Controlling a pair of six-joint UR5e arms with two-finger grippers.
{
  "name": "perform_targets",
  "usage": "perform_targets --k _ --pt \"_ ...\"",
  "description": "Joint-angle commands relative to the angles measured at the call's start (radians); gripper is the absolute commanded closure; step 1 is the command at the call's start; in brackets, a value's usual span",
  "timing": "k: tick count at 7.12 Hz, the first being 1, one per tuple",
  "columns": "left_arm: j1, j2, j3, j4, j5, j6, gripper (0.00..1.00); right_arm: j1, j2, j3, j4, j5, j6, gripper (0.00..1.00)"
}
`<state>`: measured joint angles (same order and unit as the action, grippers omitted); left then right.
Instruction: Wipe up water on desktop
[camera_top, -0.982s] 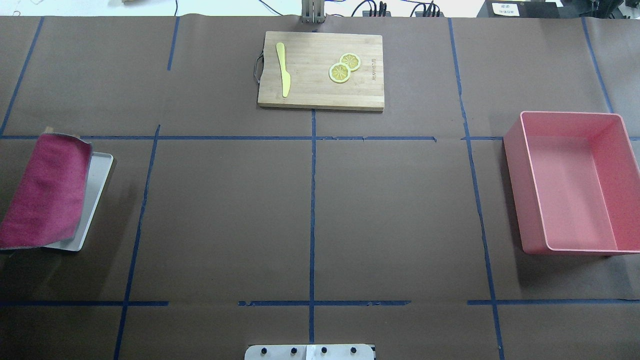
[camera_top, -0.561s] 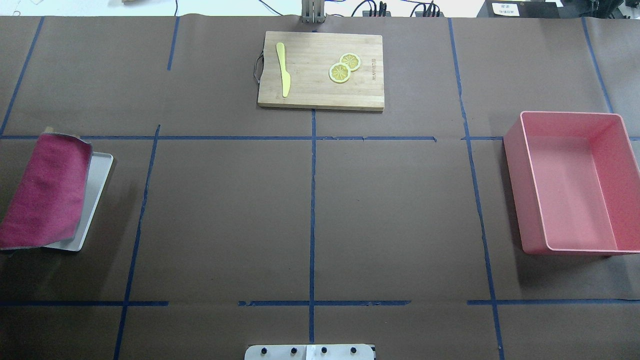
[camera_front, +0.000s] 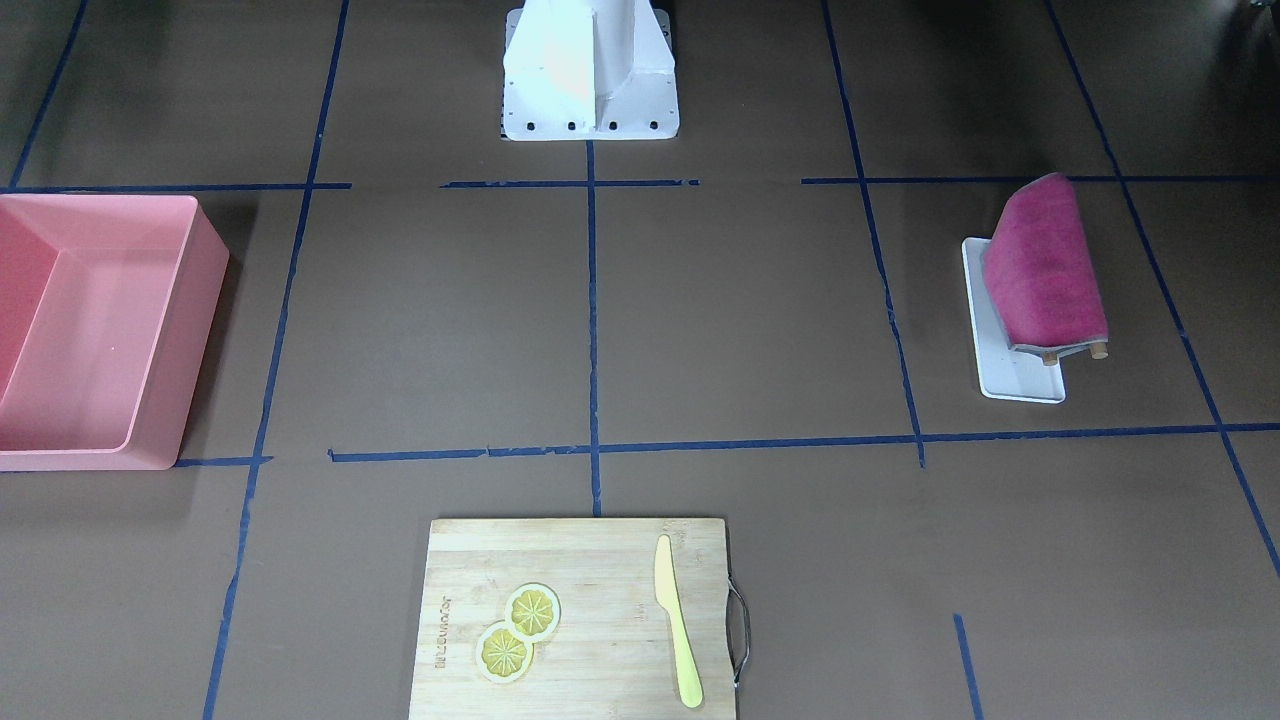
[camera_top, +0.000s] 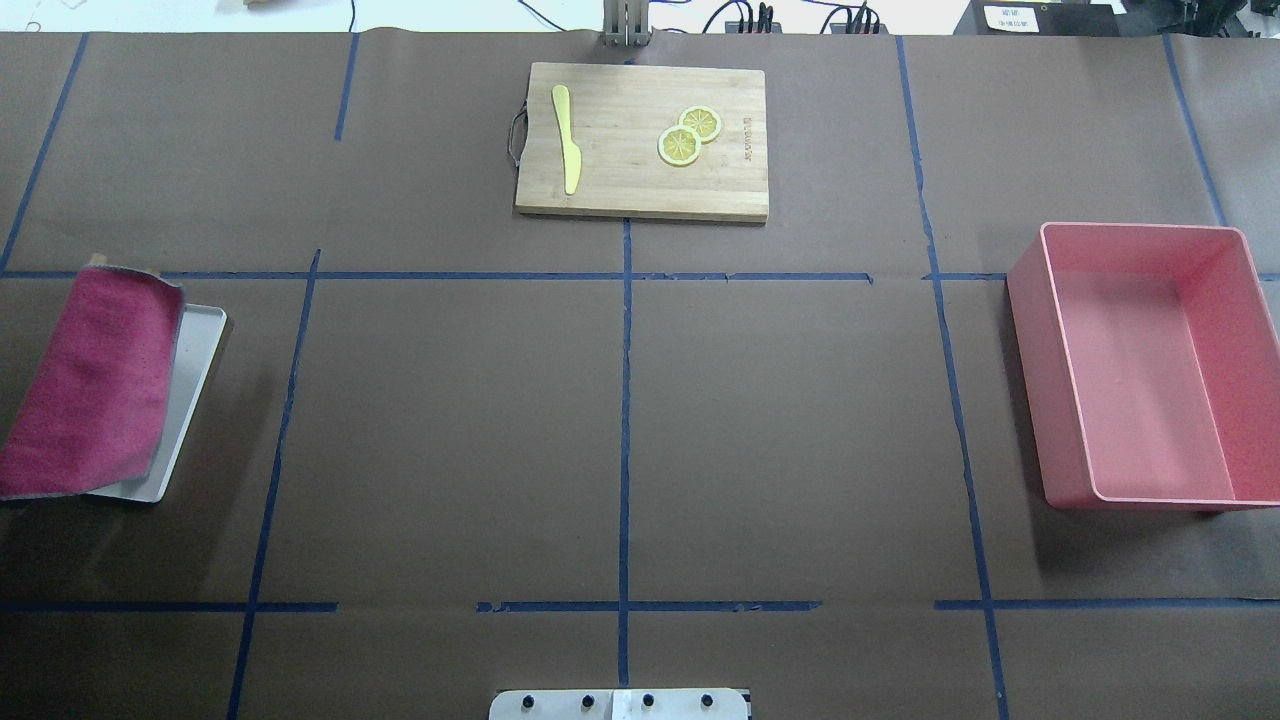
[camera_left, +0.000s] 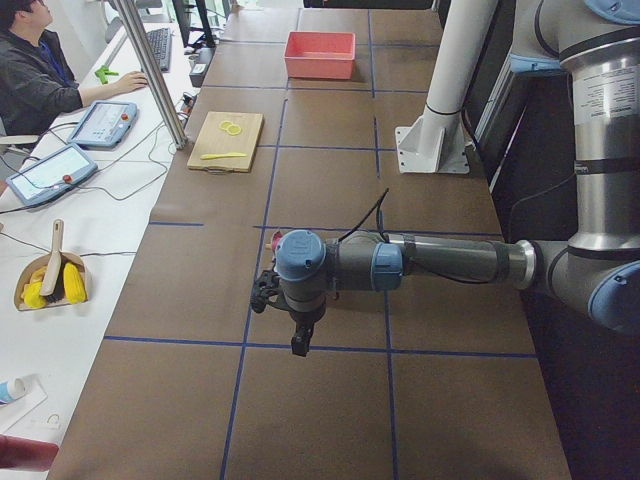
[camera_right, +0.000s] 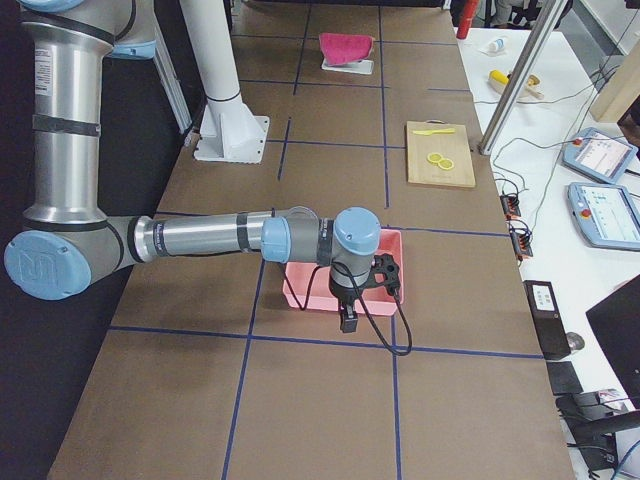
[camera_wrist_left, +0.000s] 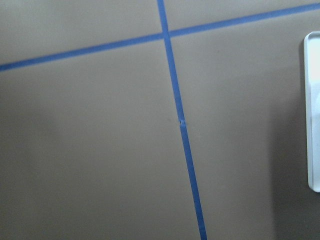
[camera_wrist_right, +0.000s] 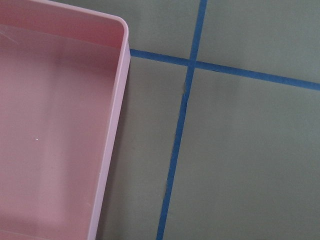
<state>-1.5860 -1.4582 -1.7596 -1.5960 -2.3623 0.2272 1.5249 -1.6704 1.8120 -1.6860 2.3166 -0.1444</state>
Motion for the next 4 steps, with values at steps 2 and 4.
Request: perform_targets --k 2,4 --pt "0.014 -0.068 0.023 -0.074 -0.009 -0.003 0.0 -0.018 0.034 0.039 0.0 0.001 0.014 0.0" --pt "0.12 -0.076 -0.038 -0.071 -0.008 -0.156 0.0 -0.025 0.034 0.044 0.002 0.001 0.019 0.0"
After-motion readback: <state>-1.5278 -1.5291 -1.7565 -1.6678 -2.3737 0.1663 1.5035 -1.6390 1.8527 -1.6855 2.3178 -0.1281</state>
